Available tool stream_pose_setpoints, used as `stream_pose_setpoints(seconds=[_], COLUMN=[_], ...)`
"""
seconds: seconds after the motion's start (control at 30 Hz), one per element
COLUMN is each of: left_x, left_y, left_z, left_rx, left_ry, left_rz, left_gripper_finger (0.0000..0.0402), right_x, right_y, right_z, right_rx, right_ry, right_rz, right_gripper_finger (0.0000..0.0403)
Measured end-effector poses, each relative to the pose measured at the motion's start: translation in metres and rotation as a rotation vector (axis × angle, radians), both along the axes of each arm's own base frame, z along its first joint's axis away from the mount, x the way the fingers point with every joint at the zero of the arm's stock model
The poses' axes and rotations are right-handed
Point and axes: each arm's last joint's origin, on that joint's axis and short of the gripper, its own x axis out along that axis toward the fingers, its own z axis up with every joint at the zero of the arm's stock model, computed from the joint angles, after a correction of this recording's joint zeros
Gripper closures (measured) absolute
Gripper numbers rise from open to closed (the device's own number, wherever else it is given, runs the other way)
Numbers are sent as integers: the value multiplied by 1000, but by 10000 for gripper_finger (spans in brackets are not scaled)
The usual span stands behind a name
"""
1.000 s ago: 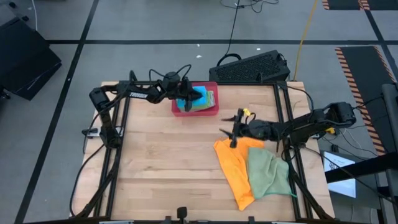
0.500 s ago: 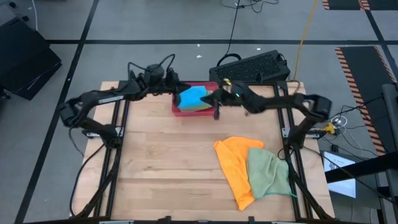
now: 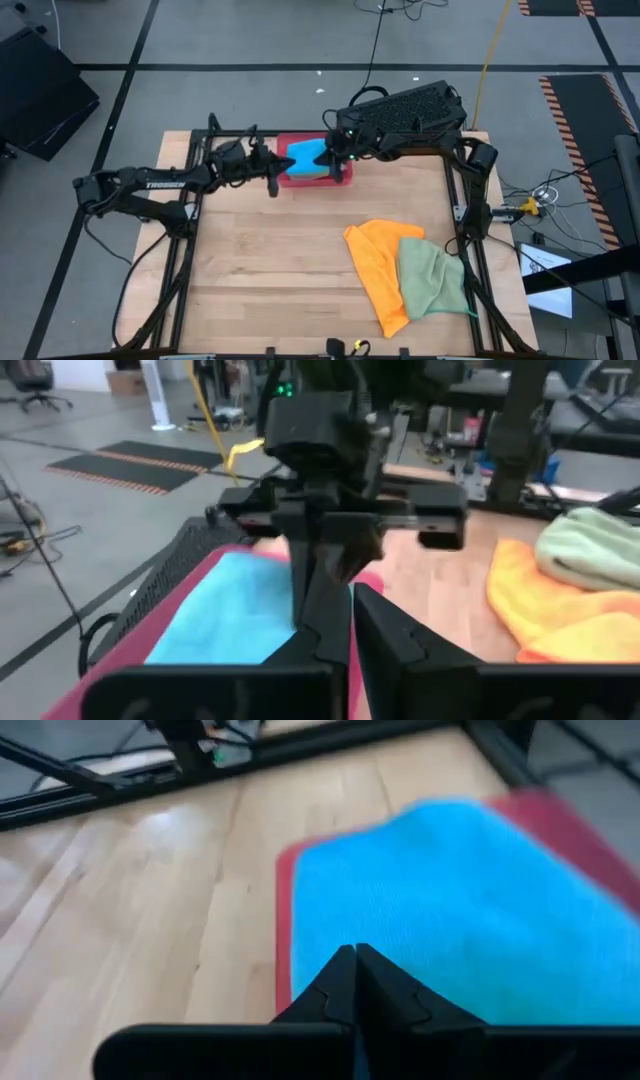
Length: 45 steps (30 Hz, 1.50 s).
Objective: Fold microfiber towels
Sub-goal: Stack the folded blue towel on top of the folded green towel in the red bin
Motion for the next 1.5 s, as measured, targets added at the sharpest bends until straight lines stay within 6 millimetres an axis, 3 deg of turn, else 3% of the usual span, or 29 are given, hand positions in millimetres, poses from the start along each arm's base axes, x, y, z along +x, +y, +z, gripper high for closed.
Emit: stream_pose_setpoints(seconds=[0.53,0.8,0.9,1.07,1.3,1.5], left_x=[23,40,42,40,32,32], left_y=[12,31,43,58,69,75], left_z=[-32,-38,-40,-40,-49,-63], left_rx=[-35,-47,-55,-55,-126,-149], left_ry=[48,178,210,210,271,307], left_rz=[58,141,184,202,196,212], left_gripper_finger=[382,382,382,382,382,382], right_x=[-11,-22,-26,-33,-35,-35], right_y=[-11,-7,-13,-27,-31,-31], right_z=[-15,33,37,24,0,0], right_rx=[114,9,-41,-26,-3,-15], right_ry=[129,27,32,83,179,178], right_rz=[-131,-130,-177,-222,-201,-201], right_gripper_finger=[402,397,401,402,402,402])
